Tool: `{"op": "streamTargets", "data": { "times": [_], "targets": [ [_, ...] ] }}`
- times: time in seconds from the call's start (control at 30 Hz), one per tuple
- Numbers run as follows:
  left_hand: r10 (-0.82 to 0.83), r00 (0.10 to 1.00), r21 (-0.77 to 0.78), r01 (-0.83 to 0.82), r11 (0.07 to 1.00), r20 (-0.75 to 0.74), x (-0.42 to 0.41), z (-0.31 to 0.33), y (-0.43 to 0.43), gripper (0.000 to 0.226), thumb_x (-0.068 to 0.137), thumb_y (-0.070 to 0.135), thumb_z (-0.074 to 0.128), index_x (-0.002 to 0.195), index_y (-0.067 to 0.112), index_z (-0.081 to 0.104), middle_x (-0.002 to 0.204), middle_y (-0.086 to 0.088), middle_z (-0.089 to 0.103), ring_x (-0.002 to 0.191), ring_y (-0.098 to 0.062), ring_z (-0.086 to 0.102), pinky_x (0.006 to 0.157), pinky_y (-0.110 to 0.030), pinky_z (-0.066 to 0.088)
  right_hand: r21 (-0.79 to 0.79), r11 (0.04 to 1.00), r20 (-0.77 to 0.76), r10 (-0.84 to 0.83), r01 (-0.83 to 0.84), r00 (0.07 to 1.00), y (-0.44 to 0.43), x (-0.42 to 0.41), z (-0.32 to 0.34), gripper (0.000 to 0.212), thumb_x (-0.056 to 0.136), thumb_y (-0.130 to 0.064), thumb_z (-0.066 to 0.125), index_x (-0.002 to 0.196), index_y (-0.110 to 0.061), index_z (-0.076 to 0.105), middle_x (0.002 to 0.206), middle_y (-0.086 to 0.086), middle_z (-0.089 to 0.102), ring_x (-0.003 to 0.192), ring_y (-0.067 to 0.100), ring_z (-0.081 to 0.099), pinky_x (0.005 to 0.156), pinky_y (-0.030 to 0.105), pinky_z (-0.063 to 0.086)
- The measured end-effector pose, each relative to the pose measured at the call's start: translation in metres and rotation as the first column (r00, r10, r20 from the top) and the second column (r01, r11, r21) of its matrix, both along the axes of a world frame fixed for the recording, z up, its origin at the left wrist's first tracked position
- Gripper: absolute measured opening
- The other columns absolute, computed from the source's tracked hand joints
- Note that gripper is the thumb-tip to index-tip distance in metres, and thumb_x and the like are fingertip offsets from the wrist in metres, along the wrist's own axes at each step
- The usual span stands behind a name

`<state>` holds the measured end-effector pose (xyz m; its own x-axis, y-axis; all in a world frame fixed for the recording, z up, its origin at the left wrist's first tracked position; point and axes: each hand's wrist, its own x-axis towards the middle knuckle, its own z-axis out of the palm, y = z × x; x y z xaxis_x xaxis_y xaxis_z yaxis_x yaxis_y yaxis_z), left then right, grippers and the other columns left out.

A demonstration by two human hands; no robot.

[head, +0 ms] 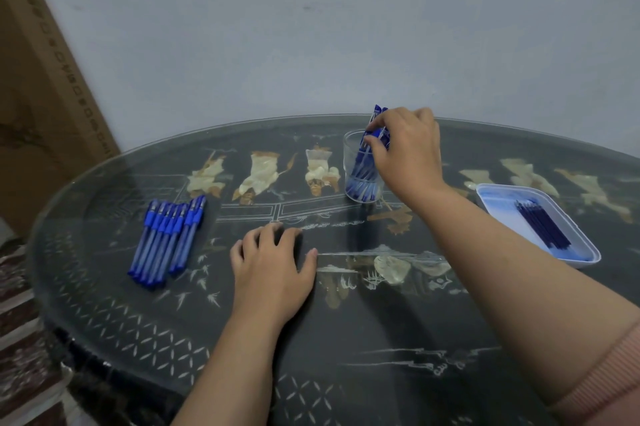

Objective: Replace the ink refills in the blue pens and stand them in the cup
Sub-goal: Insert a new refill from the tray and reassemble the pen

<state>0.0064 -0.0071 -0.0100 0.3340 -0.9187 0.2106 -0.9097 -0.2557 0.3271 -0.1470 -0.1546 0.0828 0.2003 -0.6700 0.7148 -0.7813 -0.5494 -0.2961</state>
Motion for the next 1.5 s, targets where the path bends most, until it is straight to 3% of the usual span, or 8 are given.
{"op": "streamTargets", "data": {
  "times": [0.17,0.3,0.53,0.7,0.93,1.17,1.5],
  "targets": [
    [0.013,0.998,-0.047,-0.016,0.999,-0.054,0.003,0.004,0.002,0.045,0.095,0.054,0.04,0.134,0.034,0.047,0.146,0.014,0.036,0.137,-0.012,0.026,0.114,-0.037,0.014,-0.065,0.997,0.083,0.04,-0.035,0.996,0.012,-0.002,-0.006,0.016,0.09,-0.019,0.063,0.103,-0.01,0.063,0.101,0.003,0.064,0.096,0.026,0.051,0.081,0.027,0.032],
    [0.078,0.996,-0.152,-0.083,0.985,-0.042,0.024,0.014,0.011,0.043,0.094,0.046,0.047,0.134,0.029,0.05,0.141,0.013,0.044,0.135,-0.01,0.033,0.114,-0.038,0.018,-0.113,0.989,0.228,0.12,-0.096,0.966,0.044,0.002,-0.023,0.015,0.088,-0.016,0.062,0.102,-0.01,0.06,0.095,-0.003,0.056,0.09,0.01,0.042,0.08,0.025,0.035],
    [0.32,0.94,-0.208,-0.339,0.917,-0.118,0.091,0.007,0.039,0.037,0.095,0.029,0.051,0.131,0.023,0.056,0.139,0.004,0.052,0.132,-0.017,0.042,0.111,-0.043,0.021,0.264,0.918,0.179,0.256,-0.297,0.95,0.094,0.065,-0.076,0.004,0.085,-0.013,0.067,0.088,-0.015,0.064,0.085,-0.005,0.056,0.087,0.019,0.053,0.075,0.023,0.031],
    [0.376,0.912,-0.104,-0.395,0.913,-0.161,0.122,0.005,0.052,0.037,0.1,0.035,0.042,0.136,0.033,0.051,0.151,0.012,0.038,0.143,-0.012,0.024,0.115,-0.047,0.009,0.481,0.802,0.125,0.336,-0.354,0.933,0.115,0.119,-0.082,0.008,0.091,-0.021,0.063,0.09,-0.017,0.069,0.09,-0.006,0.059,0.097,0.017,0.055,0.088,0.032,0.044],
    [0.34,0.933,-0.022,-0.345,0.939,-0.115,0.123,0.001,0.054,0.037,0.101,0.042,0.035,0.135,0.043,0.048,0.152,0.019,0.032,0.142,-0.007,0.021,0.116,-0.047,0.007,0.602,0.749,0.141,0.244,-0.278,0.96,0.114,0.179,-0.081,0.019,0.091,-0.03,0.063,0.096,-0.018,0.077,0.092,0.005,0.074,0.093,0.025,0.066,0.085,0.036,0.052],
    [0.337,0.935,-0.003,-0.34,0.941,-0.11,0.124,0.001,0.055,0.038,0.101,0.043,0.032,0.136,0.043,0.045,0.153,0.021,0.029,0.143,-0.006,0.018,0.116,-0.049,0.007,0.624,0.77,0.035,0.142,-0.133,0.989,0.11,0.209,-0.085,0.025,0.089,-0.046,0.061,0.101,-0.029,0.075,0.099,-0.003,0.073,0.104,0.023,0.062,0.095,0.035,0.042],
    [0.319,0.938,-0.008,-0.323,0.946,-0.135,0.124,-0.001,0.057,0.039,0.102,0.042,0.03,0.137,0.043,0.044,0.153,0.021,0.028,0.143,-0.005,0.015,0.116,-0.05,0.002,0.681,0.732,0.047,-0.004,-0.029,0.999,0.11,0.22,-0.082,0.018,0.083,-0.036,0.06,0.084,-0.027,0.076,0.086,-0.007,0.071,0.096,0.018,0.061,0.088,0.035,0.031]
  ]
}}
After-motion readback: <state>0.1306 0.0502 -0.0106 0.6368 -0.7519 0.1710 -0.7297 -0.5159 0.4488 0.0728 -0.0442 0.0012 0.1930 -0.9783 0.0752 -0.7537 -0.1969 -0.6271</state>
